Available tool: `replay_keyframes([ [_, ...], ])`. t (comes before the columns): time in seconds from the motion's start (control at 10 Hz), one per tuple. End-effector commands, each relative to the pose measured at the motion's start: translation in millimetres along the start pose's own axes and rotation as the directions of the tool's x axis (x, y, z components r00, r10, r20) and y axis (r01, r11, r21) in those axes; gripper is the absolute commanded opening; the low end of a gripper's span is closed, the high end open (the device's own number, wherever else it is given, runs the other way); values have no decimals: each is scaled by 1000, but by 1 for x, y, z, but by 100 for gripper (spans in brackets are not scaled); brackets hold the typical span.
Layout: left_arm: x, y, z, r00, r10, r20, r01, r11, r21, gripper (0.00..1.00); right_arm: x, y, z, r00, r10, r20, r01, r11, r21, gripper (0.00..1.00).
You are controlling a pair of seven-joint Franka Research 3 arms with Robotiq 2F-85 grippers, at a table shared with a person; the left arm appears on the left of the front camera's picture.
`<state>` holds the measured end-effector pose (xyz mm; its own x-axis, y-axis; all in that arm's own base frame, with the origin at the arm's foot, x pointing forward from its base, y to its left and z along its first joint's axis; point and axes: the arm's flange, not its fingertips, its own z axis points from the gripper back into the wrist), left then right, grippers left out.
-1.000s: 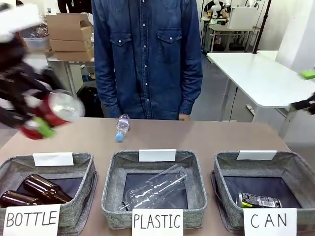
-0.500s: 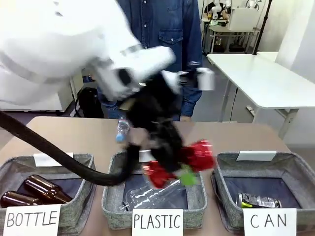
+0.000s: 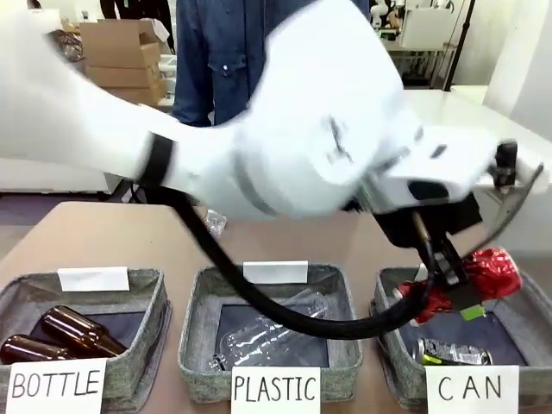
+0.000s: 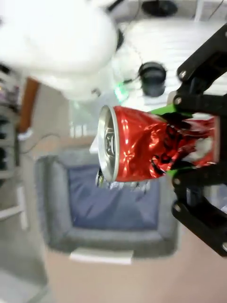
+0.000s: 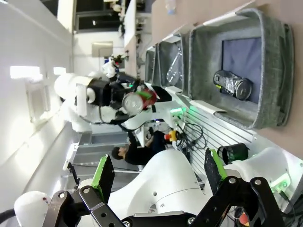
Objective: Sort the can waste into the basket.
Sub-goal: Pick up the can waste from the table and place it in the right Fabric basket.
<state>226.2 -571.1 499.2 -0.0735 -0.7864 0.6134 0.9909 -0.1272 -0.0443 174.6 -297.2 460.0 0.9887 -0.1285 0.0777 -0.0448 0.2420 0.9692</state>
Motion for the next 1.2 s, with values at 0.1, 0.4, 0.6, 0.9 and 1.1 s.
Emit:
replay_keyframes([
  [0.1, 0, 0, 0, 1000, 0, 0, 0, 1000, 0, 37, 11, 15, 3, 1000, 3, -5, -3, 999, -33, 100],
  [0.4, 0, 33, -36, 1000, -4, 10, 4, 999, 44, 37, 11, 15, 3, 1000, 3, -5, -3, 999, -33, 100],
  [0.6, 14, 52, -55, 997, -68, 40, 63, 991, 119, 37, 11, 15, 3, 1000, 3, -5, -3, 999, -33, 100],
  [0.9, 11, 56, -50, 996, -64, 68, 56, 992, 114, 37, 11, 15, 3, 1000, 3, -5, -3, 999, -33, 100],
  [1.1, 11, 56, -46, 994, -68, 88, 56, 990, 131, 96, 11, 15, 3, 1000, 3, -5, -3, 999, -33, 100],
])
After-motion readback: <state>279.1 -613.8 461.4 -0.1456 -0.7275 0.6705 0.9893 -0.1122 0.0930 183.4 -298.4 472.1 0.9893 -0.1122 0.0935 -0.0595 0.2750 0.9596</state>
